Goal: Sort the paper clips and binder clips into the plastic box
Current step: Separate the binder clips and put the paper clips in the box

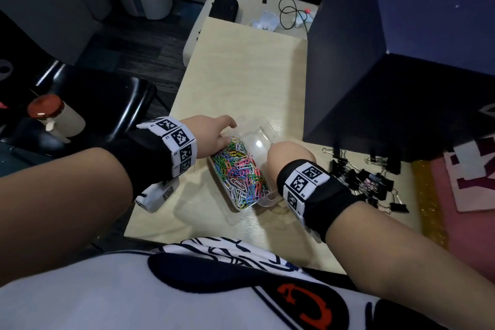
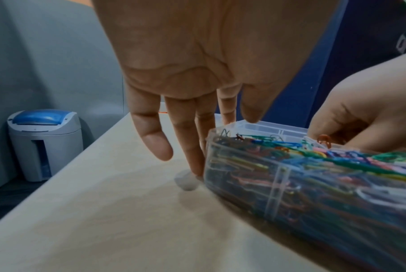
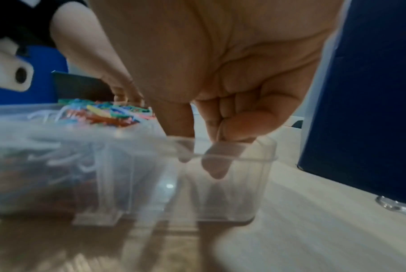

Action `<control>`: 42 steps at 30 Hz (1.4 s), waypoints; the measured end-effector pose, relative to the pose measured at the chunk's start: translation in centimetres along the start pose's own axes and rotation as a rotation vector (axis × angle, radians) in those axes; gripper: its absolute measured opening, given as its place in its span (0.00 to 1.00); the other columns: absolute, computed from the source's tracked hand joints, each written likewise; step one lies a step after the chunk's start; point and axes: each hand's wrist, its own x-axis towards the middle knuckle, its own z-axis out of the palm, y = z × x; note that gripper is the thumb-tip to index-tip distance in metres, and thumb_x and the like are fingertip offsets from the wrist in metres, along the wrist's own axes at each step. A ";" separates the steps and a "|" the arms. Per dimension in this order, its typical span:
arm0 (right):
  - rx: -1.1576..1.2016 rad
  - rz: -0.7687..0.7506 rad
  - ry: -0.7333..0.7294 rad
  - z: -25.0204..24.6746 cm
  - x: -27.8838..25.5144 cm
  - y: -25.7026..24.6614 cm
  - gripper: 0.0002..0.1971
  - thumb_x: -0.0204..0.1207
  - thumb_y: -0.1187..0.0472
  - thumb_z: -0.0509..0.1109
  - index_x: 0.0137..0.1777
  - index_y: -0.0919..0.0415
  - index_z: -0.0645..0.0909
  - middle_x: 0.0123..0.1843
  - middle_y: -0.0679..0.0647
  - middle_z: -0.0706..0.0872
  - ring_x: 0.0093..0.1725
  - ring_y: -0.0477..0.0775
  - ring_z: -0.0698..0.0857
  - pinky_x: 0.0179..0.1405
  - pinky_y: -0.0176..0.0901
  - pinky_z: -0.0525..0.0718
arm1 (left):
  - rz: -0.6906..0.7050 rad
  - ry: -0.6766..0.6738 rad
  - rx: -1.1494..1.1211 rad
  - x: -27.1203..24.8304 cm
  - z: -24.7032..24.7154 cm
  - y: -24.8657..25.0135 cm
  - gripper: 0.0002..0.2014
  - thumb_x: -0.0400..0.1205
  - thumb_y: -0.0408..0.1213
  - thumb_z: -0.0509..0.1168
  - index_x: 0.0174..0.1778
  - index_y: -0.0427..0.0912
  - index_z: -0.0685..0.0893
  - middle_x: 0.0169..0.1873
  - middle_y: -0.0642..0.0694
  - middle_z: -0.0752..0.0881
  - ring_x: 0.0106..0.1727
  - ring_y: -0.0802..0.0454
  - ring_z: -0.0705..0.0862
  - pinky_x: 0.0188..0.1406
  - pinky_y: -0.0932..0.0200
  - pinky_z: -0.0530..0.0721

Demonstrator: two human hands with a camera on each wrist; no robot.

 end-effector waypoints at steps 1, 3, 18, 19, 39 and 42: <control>-0.005 0.005 0.013 0.1 0.1 0.0 0.17 0.79 0.70 0.58 0.64 0.62 0.81 0.51 0.57 0.85 0.54 0.60 0.85 0.43 0.46 0.77 | 0.003 -0.005 0.000 -0.2 0.0 0.1 0.23 0.83 0.52 0.59 0.74 0.56 0.66 0.61 0.46 0.84 0.60 0.43 0.82 0.57 0.51 0.80; -0.003 0.013 0.047 -0.1 0.1 0.0 0.15 0.79 0.71 0.58 0.61 0.63 0.82 0.52 0.57 0.85 0.54 0.61 0.84 0.43 0.47 0.78 | 0.033 0.050 0.027 -0.7 0.1 0.3 0.28 0.80 0.56 0.62 0.75 0.55 0.64 0.66 0.45 0.77 0.63 0.42 0.80 0.60 0.48 0.80; -0.095 -0.040 0.042 -0.4 0.2 -0.1 0.20 0.78 0.72 0.59 0.68 0.61 0.79 0.55 0.57 0.85 0.54 0.59 0.84 0.41 0.46 0.77 | 0.029 0.150 0.031 -0.9 1.2 0.6 0.43 0.73 0.64 0.66 0.79 0.59 0.52 0.74 0.48 0.68 0.70 0.43 0.74 0.65 0.40 0.77; -0.102 -0.047 0.045 -0.4 0.2 -0.1 0.21 0.78 0.73 0.59 0.69 0.61 0.78 0.56 0.57 0.86 0.55 0.60 0.85 0.41 0.46 0.77 | 0.011 0.152 -0.012 -0.7 0.8 0.3 0.39 0.76 0.61 0.64 0.79 0.56 0.55 0.73 0.46 0.70 0.69 0.42 0.76 0.64 0.41 0.78; -0.116 -0.053 0.061 -0.3 0.3 0.7 0.16 0.81 0.68 0.59 0.65 0.62 0.80 0.61 0.58 0.84 0.58 0.60 0.84 0.43 0.46 0.76 | -0.042 0.109 0.083 1.4 -0.8 0.8 0.08 0.85 0.37 0.58 0.57 0.43 0.78 0.51 0.42 0.86 0.54 0.41 0.82 0.48 0.52 0.79; -0.143 -0.075 0.051 -0.2 0.4 0.8 0.17 0.80 0.69 0.59 0.66 0.63 0.79 0.59 0.58 0.85 0.56 0.60 0.84 0.43 0.46 0.76 | -0.051 0.102 0.103 1.4 -0.7 1.1 0.08 0.85 0.36 0.58 0.57 0.42 0.77 0.51 0.42 0.85 0.53 0.41 0.82 0.45 0.54 0.76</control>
